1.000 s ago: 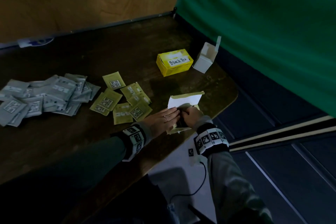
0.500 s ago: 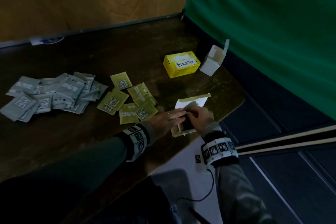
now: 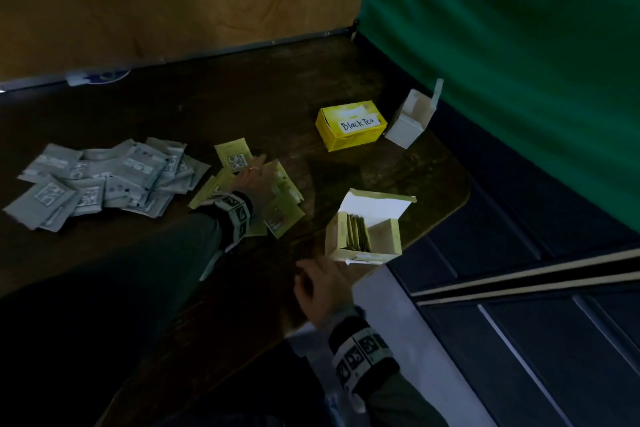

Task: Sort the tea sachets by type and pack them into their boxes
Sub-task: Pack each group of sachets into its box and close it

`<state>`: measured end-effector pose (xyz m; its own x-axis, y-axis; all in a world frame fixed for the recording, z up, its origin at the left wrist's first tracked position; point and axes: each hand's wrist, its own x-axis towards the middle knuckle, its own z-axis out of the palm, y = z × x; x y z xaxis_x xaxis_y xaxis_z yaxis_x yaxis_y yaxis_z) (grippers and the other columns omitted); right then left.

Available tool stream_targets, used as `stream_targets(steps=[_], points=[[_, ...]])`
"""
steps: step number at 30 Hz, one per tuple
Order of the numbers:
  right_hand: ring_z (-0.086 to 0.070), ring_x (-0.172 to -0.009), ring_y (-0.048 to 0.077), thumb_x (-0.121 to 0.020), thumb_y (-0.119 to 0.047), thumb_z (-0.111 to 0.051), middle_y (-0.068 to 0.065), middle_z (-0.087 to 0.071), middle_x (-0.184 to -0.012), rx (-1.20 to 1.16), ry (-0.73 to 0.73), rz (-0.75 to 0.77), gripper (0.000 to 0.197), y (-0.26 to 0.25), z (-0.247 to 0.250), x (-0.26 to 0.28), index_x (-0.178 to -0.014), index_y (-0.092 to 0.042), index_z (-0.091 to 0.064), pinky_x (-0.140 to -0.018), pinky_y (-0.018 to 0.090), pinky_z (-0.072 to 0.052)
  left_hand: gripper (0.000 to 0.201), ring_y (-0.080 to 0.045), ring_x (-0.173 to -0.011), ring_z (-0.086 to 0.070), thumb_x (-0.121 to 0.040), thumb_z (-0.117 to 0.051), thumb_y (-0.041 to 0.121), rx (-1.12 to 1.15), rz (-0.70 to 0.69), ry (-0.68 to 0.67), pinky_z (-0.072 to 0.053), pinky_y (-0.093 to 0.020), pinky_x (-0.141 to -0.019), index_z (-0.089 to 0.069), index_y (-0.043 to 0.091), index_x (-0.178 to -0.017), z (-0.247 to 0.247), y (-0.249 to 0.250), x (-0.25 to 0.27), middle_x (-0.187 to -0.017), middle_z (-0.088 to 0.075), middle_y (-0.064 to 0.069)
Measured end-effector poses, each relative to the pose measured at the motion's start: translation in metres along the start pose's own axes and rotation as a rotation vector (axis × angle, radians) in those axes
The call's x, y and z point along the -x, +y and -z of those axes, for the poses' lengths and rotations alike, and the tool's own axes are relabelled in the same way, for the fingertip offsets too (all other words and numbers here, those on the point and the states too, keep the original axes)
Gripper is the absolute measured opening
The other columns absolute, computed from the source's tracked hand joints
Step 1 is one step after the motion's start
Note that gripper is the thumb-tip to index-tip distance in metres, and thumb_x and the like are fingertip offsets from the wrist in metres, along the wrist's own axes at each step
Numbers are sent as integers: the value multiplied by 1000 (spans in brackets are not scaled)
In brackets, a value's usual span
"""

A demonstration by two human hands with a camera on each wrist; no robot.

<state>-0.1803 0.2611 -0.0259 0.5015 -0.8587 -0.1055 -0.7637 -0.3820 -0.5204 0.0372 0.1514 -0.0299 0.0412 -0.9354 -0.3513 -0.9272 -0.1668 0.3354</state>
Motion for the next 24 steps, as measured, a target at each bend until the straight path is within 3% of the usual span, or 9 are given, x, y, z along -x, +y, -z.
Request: stream_targets(steps=[3,6,10,13,17,19,21,23,24], points=[[-44,-122,24,-91,-33,-50,8,-43,-134,40,-186,-63,47,2,-12,1,-135,-20,-44,-95,30,-43,132,-31,-145,-6,-63,-80,49,-59,44,-99,-16,-45,-115,13,10,-147,1,0,-19,-157,2,-13],[-42,-123,25,-89,-36,-50,8,-41,-135,67,-192,-103,51,7,-16,0,-137,-24,-39,-96,36,-45,131,-35,-141,-18,-63,-83,38,14,76,-175,-26,-48,-113,12,11,-148,6,9,-25,-155,-11,-14],[-43,-120,23,-89,-37,-49,5,-44,-130,86,-166,-106,48,8,-17,-1,-134,-24,-39,-93,33,-45,109,-37,-136,-30,-69,-80,13,165,89,-243,-35,-46,-107,-6,13,-149,10,24,-23,-150,-25,-19],[-43,-118,23,-90,-38,-49,5,-44,-128,86,-148,-106,47,10,-18,-2,-133,-24,-40,-93,33,-44,84,-32,-136,-32,-77,-73,18,152,14,-199,-29,-38,-109,-25,10,-145,6,35,-8,-149,-30,-15],[-43,-117,23,-88,-36,-51,5,-46,-125,68,-149,-114,46,9,-20,-4,-132,-23,-43,-92,34,-44,69,-30,-139,-26,-88,-62,22,151,-13,-113,-24,-33,-110,-25,14,-146,-1,41,20,-150,-27,-14],[-47,-112,23,-88,-31,-55,6,-49,-119,19,-178,-115,43,8,-17,-6,-129,-20,-46,-88,29,-42,62,-30,-138,-27,-92,-55,20,227,22,-92,-24,-32,-108,-25,15,-146,1,40,33,-151,-27,-14],[-55,-105,24,-90,-24,-57,7,-57,-112,-87,-170,-151,35,6,-10,-12,-124,-15,-51,-78,15,-37,56,-34,-131,-38,-95,-48,23,354,79,-85,-34,-35,-101,-26,16,-146,5,36,46,-145,-35,-17],[-58,-97,19,-94,-22,-54,6,-63,-108,-176,-71,-198,30,-2,0,-20,-122,-12,-54,-68,2,-31,55,-35,-122,-46,-97,-45,25,490,105,-79,-40,-39,-96,-24,16,-146,6,29,61,-139,-41,-16],[-58,-95,16,-95,-25,-52,5,-63,-110,-220,-13,-216,32,-8,6,-24,-124,-12,-53,-69,3,-32,54,-33,-120,-49,-96,-46,24,559,101,-84,-43,-40,-97,-26,14,-145,7,26,70,-137,-45,-14]])
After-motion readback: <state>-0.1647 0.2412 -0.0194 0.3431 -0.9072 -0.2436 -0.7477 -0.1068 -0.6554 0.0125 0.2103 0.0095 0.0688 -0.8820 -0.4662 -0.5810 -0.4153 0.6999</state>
